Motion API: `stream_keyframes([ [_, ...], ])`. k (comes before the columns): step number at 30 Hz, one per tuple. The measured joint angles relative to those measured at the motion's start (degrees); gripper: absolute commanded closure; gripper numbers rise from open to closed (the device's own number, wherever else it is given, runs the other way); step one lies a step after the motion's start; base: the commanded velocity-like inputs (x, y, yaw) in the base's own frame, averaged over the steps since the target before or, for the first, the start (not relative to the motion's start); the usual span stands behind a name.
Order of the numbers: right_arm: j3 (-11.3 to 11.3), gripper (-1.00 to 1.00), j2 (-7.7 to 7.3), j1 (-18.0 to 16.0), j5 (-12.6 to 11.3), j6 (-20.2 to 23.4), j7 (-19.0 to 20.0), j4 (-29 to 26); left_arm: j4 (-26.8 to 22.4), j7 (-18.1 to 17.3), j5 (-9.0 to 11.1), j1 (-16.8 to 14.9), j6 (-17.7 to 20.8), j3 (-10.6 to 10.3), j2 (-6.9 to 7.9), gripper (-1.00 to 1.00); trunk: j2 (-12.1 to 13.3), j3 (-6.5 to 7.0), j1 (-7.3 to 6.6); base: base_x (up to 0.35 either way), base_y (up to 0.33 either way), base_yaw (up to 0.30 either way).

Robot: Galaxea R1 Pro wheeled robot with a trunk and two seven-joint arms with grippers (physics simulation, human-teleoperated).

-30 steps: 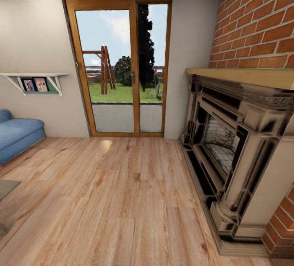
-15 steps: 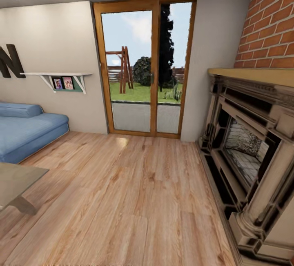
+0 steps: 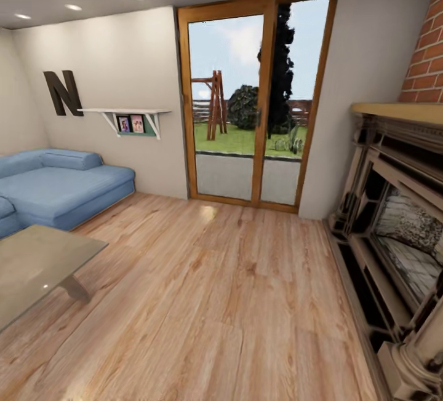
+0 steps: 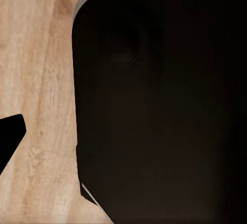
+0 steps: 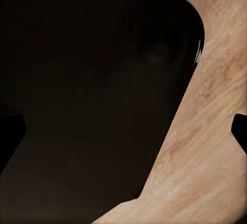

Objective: Turn on the radio receiver that's on the table in the living room.

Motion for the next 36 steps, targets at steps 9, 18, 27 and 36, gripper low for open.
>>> stream_keyframes([
  [9, 0.0, -1.0, 0.01, 0.0, 0.0, 0.0, 0.0, 0.0, 0.0, 0.0, 0.0, 0.0, 0.0, 0.0, 0.0, -1.0, 0.0, 0.0, 0.0, 0.0, 0.0, 0.292],
  [18, 0.0, -1.0, -0.01, 0.0, 0.0, 0.0, 0.0, 0.0, 0.0, 0.0, 0.0, 0.0, 0.0, 0.0, 0.0, -1.0, 0.0, 0.0, 0.0, 0.0, 0.0, 0.292],
  [27, 0.0, -1.0, -0.02, 0.0, 0.0, 0.0, 0.0, 0.0, 0.0, 0.0, 0.0, 0.0, 0.0, 0.0, 0.0, -1.0, 0.0, 0.0, 0.0, 0.0, 0.0, 0.292],
  [36, 0.0, -1.0, -0.06, 0.0, 0.0, 0.0, 0.0, 0.0, 0.0, 0.0, 0.0, 0.0, 0.0, 0.0, 0.0, -1.0, 0.0, 0.0, 0.0, 0.0, 0.0, 0.292],
])
